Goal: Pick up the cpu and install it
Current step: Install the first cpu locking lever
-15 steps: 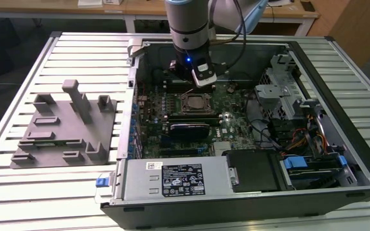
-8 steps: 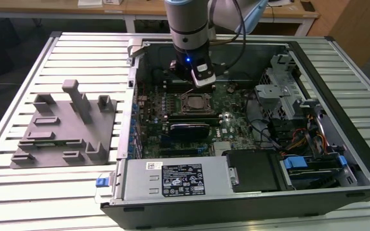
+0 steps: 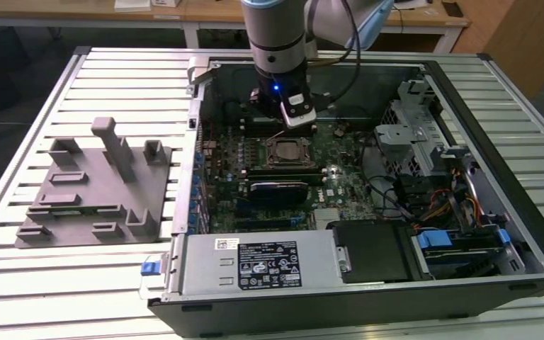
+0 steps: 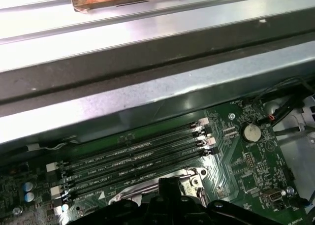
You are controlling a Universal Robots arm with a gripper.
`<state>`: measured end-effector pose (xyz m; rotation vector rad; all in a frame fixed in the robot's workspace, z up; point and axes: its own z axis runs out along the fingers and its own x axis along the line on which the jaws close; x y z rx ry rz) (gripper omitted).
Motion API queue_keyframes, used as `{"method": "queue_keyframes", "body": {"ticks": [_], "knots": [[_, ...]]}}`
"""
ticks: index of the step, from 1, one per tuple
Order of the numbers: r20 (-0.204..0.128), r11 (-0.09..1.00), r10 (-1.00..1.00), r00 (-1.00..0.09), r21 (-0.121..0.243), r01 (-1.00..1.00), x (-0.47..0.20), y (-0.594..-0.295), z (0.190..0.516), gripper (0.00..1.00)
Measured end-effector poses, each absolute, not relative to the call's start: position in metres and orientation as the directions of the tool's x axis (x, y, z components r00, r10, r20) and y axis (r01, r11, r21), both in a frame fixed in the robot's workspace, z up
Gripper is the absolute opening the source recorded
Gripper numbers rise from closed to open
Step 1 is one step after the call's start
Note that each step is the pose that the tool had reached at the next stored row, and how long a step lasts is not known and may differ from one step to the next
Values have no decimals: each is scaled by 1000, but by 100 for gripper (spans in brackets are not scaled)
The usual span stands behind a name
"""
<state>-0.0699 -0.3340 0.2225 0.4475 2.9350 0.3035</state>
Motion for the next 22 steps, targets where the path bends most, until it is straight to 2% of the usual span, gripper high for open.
{"method": "queue_keyframes", "body": {"ticks": [15,22], "knots": [[-135,934,312,-941,226,277,-70,-324,214,11],[-151,934,312,-938,230,273,-70,-323,208,11]]}}
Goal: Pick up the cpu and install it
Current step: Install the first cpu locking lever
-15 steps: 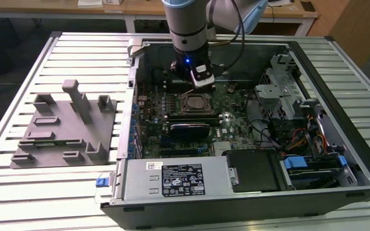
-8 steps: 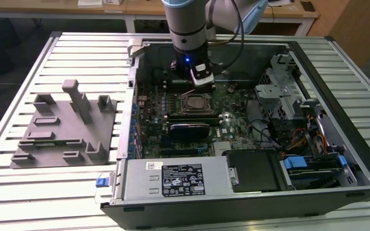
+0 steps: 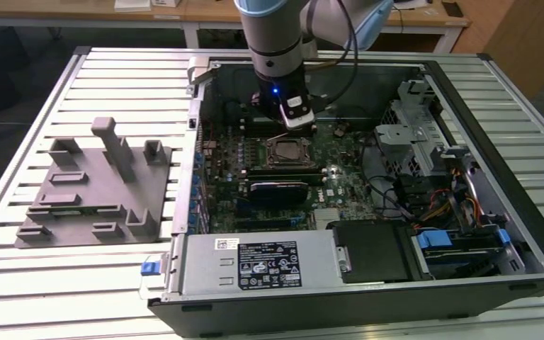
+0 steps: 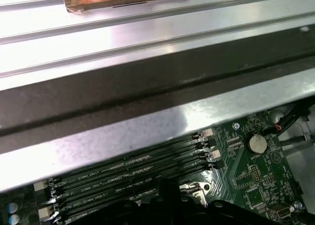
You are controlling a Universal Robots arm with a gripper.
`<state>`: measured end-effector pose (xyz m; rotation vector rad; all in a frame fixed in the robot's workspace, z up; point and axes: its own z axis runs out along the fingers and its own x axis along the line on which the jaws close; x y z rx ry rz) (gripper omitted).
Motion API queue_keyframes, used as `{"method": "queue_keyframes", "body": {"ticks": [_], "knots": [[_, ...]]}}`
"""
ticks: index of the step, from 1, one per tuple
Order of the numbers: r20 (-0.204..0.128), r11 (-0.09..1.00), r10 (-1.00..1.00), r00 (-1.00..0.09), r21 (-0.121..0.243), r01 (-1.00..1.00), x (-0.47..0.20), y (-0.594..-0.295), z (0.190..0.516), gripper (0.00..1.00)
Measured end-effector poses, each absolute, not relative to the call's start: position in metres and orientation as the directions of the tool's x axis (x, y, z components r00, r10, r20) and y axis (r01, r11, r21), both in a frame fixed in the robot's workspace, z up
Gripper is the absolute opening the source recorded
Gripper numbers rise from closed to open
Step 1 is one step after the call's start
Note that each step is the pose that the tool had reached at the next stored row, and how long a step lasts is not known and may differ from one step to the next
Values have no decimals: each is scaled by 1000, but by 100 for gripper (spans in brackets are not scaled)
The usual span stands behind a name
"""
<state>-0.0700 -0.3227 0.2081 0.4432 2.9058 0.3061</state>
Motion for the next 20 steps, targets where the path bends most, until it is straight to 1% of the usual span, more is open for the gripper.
{"method": "queue_keyframes", "body": {"ticks": [8,20], "knots": [[-153,916,368,-917,229,330,-70,-322,205,11],[-157,917,369,-916,220,332,-73,-317,199,11]]}}
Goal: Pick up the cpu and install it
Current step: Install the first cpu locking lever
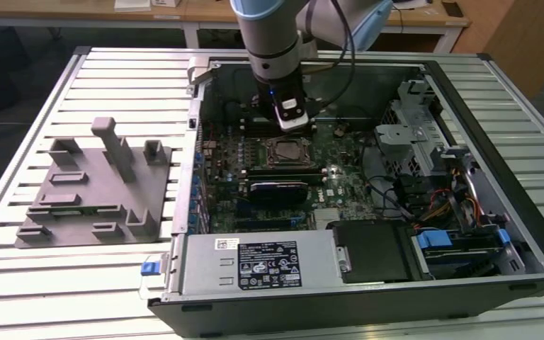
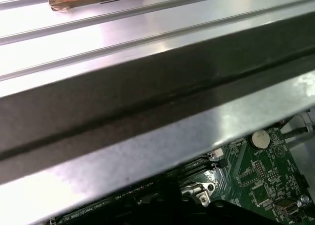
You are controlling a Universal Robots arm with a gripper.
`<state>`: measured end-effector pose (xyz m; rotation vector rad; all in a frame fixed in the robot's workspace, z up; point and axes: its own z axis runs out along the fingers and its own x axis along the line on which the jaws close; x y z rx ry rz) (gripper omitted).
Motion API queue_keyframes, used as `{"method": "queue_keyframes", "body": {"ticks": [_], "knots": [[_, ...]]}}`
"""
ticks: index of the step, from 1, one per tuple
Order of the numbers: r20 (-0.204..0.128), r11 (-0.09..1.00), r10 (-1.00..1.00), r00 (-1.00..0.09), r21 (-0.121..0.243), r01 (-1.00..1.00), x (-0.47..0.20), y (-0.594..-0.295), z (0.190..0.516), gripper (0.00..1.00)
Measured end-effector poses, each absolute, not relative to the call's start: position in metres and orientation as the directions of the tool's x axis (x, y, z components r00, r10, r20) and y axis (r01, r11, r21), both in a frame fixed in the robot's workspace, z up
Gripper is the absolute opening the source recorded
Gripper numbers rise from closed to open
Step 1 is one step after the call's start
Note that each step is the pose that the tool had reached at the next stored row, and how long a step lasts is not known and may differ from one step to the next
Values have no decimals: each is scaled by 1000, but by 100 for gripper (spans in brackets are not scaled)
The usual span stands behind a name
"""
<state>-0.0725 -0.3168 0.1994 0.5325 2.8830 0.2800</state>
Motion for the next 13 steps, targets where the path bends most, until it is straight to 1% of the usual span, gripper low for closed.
{"method": "queue_keyframes", "body": {"ticks": [13], "knots": [[-169,923,364,-916,193,332,-73,-317,195,11]]}}
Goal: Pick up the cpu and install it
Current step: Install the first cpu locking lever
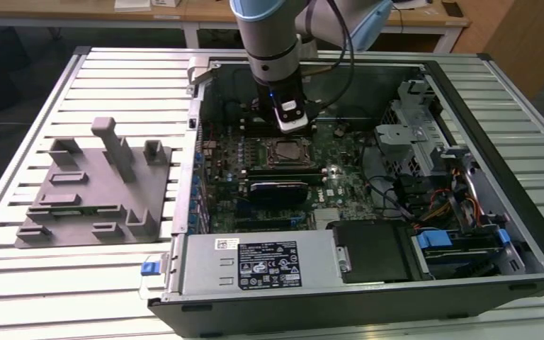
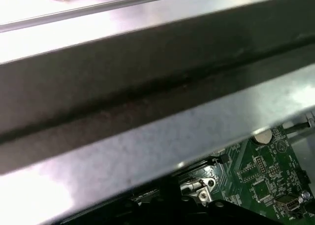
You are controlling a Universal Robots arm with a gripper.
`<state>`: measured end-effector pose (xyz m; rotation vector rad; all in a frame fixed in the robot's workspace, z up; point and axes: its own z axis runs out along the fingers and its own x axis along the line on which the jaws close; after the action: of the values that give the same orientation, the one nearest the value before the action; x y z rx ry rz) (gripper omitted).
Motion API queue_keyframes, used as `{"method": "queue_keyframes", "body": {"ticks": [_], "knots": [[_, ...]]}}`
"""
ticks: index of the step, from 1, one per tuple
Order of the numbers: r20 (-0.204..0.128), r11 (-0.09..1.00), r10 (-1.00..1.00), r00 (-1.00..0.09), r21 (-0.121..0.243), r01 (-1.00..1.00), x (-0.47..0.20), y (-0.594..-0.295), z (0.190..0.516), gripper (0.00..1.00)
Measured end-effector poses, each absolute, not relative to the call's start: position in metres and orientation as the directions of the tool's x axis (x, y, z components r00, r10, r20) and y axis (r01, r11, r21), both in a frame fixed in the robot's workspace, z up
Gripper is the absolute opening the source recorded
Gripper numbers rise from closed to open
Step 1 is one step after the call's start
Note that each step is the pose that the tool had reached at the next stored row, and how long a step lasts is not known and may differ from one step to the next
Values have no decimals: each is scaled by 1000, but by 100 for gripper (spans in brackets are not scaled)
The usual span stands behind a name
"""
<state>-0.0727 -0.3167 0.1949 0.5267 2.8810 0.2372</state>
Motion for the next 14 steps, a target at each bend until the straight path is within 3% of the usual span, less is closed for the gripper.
{"method": "queue_keyframes", "body": {"ticks": [14], "knots": [[-169,923,366,-915,193,333,-72,-317,198,11]]}}
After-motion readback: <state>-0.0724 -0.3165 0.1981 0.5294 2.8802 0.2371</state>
